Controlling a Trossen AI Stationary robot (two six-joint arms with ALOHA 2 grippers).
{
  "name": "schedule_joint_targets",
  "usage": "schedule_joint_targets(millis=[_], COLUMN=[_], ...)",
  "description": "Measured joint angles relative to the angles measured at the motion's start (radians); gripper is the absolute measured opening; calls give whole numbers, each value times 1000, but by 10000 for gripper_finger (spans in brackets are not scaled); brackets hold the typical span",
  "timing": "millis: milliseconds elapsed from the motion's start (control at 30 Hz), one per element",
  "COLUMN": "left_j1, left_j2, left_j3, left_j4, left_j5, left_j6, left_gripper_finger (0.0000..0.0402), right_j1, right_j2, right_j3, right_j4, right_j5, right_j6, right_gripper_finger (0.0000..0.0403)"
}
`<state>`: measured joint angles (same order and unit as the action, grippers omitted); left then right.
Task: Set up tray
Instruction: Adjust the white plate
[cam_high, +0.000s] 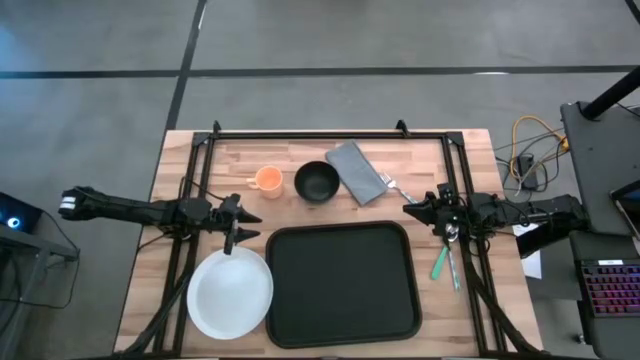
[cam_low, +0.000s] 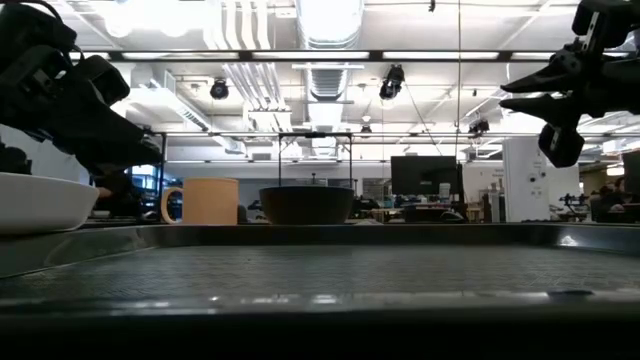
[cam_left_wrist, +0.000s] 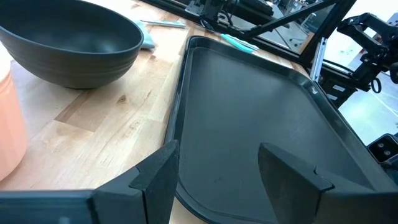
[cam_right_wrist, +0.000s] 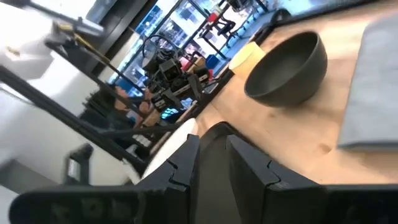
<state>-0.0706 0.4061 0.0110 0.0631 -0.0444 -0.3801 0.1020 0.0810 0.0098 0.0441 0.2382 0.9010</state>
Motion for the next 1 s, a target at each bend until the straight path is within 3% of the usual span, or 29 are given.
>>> schedule_joint_targets(millis=[100,200,300,533,700,867,1000], left_j1=[0,0,0,0,0,0,0], left_j2=[0,0,0,0,0,-2,-2], left_j3=[0,0,0,0,0,4,7], left_j4=[0,0,0,0,2,28,77], left_j5=[0,0,0,0,0,0,-4], left_j6=[0,0,0,0,20,-211,-490], left_gripper_finger=[199,199,199,199,199,199,199], right_j1=[0,0,0,0,0,0,0], right_j2=[0,2,1,12,47,118,174], right_j3=[0,0,0,0,0,0,0], right_j4=[0,3,12,23,22,21,22], right_j5=[1,28,118,437,454,454,454], right_j6=[165,231,257,339,396,489,551], right_gripper_finger=[68,68,68,68,68,68,68])
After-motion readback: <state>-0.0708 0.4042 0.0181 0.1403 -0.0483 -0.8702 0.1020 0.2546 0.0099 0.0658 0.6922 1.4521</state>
